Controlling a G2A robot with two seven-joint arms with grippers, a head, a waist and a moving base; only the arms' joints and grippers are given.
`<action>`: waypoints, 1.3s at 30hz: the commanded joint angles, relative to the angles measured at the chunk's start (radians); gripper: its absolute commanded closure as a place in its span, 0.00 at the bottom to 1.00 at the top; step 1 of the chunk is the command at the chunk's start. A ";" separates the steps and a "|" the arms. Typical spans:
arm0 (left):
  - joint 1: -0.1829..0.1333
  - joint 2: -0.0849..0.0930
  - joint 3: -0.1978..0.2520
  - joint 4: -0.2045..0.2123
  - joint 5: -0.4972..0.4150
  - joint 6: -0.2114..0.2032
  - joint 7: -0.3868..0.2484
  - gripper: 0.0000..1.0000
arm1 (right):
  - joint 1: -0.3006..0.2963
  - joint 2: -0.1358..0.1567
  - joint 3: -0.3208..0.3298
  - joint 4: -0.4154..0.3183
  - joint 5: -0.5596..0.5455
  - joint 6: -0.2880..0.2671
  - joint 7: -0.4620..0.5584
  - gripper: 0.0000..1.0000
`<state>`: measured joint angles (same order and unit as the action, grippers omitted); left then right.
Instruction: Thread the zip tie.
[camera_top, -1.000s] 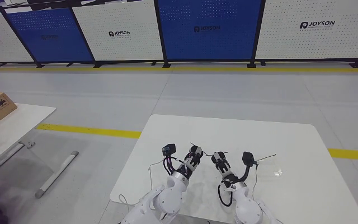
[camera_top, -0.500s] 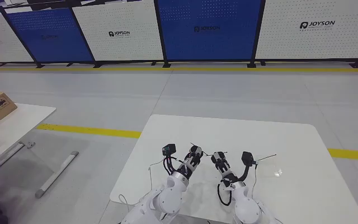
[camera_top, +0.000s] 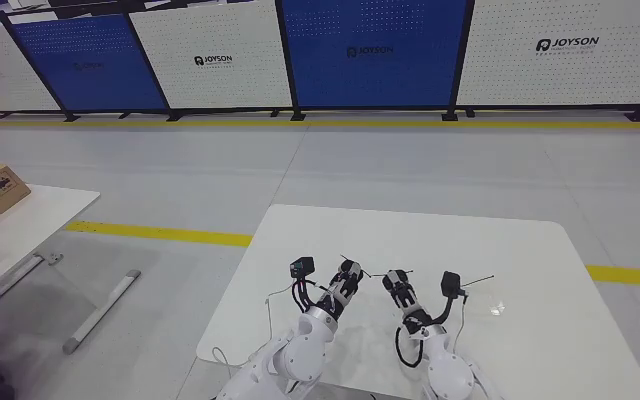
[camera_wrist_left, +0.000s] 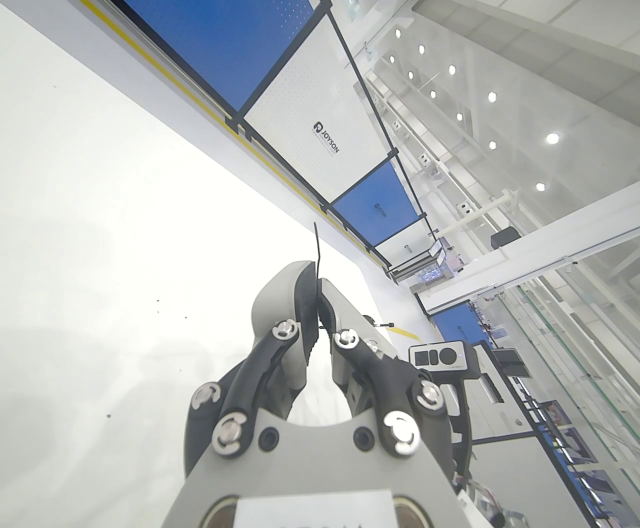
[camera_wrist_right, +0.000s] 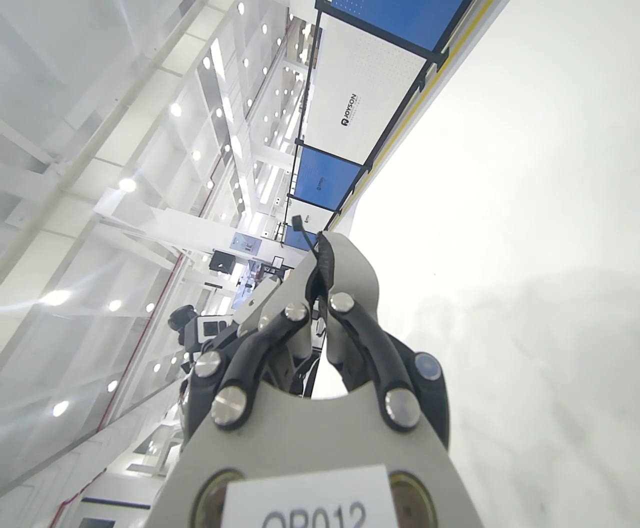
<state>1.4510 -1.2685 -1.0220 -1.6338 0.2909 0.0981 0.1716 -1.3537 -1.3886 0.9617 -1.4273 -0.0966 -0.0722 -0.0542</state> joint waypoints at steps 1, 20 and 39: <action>0.000 0.000 0.000 0.000 0.000 0.000 0.000 1.00 | 0.006 -0.003 -0.004 0.007 -0.002 0.004 -0.002 1.00; 0.000 0.000 0.000 0.000 0.000 0.000 0.000 1.00 | 0.012 -0.020 -0.003 0.034 -0.015 0.011 -0.007 1.00; 0.000 0.000 0.000 0.000 0.000 0.000 0.000 1.00 | -0.016 -0.026 0.016 0.015 -0.023 -0.025 -0.002 1.00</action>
<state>1.4510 -1.2685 -1.0220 -1.6338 0.2909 0.0981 0.1716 -1.3689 -1.4143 0.9760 -1.4118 -0.1240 -0.0968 -0.0614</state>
